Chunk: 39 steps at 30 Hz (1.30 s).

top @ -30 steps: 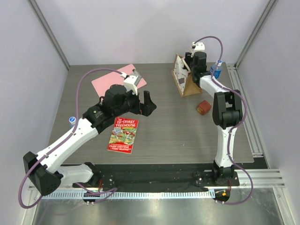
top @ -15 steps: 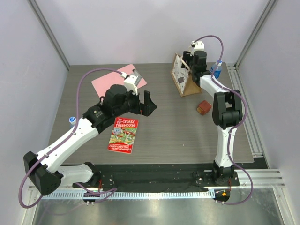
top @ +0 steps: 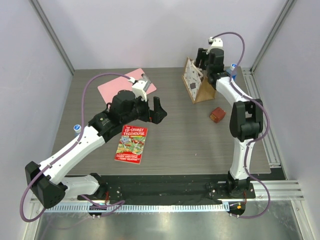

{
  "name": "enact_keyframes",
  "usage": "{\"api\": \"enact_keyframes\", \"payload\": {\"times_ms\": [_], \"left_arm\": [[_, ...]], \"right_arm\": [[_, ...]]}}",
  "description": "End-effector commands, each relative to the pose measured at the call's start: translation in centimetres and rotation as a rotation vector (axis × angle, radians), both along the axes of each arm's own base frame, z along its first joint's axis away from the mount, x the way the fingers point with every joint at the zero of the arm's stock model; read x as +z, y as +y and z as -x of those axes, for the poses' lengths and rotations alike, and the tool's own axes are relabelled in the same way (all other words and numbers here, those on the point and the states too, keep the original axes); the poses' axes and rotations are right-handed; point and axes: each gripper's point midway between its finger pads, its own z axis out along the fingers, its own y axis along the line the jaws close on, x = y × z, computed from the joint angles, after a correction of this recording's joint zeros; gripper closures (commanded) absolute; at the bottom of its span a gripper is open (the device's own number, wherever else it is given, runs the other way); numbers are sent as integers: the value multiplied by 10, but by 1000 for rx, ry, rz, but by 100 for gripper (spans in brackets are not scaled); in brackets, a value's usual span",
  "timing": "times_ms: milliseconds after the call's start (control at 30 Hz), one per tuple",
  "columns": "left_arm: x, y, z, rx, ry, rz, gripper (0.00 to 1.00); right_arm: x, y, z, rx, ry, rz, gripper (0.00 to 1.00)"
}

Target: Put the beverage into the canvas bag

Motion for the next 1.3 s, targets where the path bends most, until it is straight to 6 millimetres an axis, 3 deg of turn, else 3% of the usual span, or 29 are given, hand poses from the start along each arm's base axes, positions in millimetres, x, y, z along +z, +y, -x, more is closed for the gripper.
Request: {"api": "enact_keyframes", "payload": {"times_ms": [0, 33, 67, 200, 233, 300, 333, 400, 500, 667, 700, 733, 833, 1100, 1267], "left_arm": [[26, 1, -4, 8, -66, 35, 0], [26, 1, -4, 9, -66, 34, 0], [26, 2, -5, 12, -67, 33, 0], [26, 2, -4, 11, -66, 34, 0], [27, 1, -4, 8, -67, 36, 0], [28, 1, -3, 6, -66, 38, 0], [29, 1, -3, 6, -69, 40, 0], [31, 3, -2, 7, -73, 44, 0], [32, 3, 0, 1, -75, 48, 0], [30, 0, -1, -4, -63, 49, 0], [29, -1, -1, -8, -59, 49, 0], [29, -1, -1, -9, -59, 50, 0], [32, 0, 1, -11, -66, 57, 0], [31, 1, 0, -5, -67, 54, 0], [30, 0, -1, -7, -63, 51, 0]], "right_arm": [[133, -17, 33, -92, -186, -75, 27], [148, -26, 44, -129, -199, -80, 27], [140, -31, 51, -153, -151, -71, 27], [148, -61, 78, -271, -89, -19, 27], [137, -69, 83, -293, -29, 11, 26], [148, -94, 88, -392, -16, 41, 24], [134, -101, 90, -415, 43, 64, 23], [140, -116, 91, -450, 49, 62, 21], [127, -133, 89, -479, 101, 66, 11], [102, -145, 85, -451, 185, 34, 10], [91, -140, 80, -418, 213, 24, 10], [87, -152, 81, -433, 230, 18, 11], [67, -157, 74, -426, 271, 17, 12], [12, -154, 48, -340, 366, 53, 14], [0, -159, 42, -340, 386, 76, 15]]}}
